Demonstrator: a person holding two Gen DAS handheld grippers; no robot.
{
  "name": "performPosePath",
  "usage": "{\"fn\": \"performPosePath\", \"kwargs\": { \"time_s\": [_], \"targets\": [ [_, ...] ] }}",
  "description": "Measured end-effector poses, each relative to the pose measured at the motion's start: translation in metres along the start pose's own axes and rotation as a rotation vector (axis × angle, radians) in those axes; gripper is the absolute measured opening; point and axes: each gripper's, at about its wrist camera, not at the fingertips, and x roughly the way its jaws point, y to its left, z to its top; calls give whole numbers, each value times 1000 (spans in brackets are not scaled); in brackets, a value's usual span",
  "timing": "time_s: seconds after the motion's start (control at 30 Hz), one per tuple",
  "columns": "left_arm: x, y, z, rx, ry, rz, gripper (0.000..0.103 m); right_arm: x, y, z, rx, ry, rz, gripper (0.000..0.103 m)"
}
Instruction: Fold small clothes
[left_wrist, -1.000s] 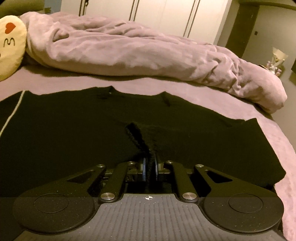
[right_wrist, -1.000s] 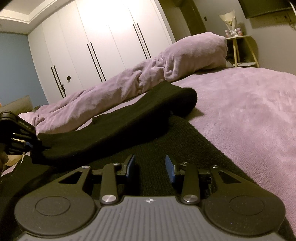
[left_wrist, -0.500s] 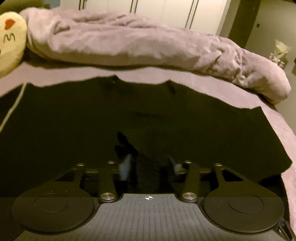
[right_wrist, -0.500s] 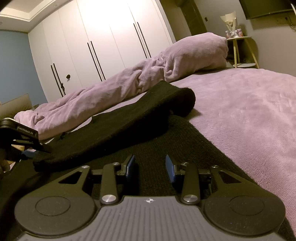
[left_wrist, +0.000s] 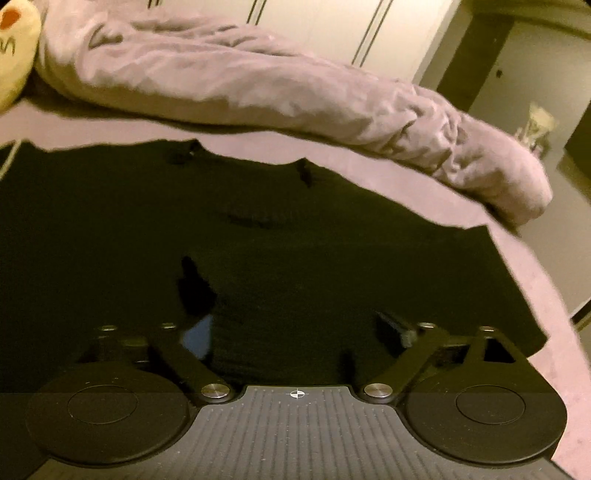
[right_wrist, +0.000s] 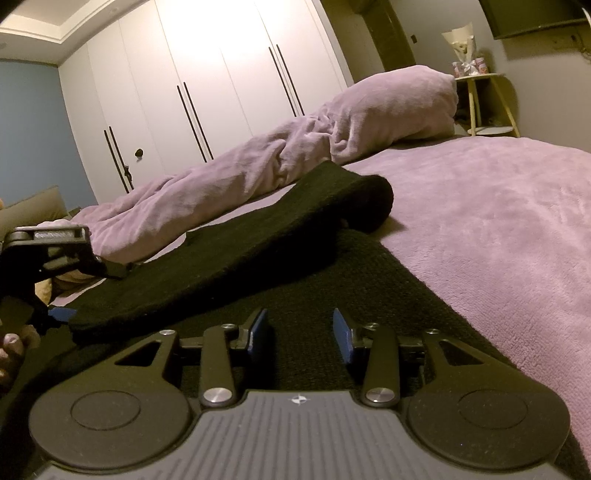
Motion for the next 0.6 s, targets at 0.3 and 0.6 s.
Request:
{"fn": "performPosePath", "kwargs": {
  "time_s": [0.3,0.6],
  "targets": [
    [0,24,7,-39,17,56,10,0,0,0,0,0,-1,40],
    [-17,24,15,-12,-57,40,9,0,0,0,0,0,-1,40]
  ]
}}
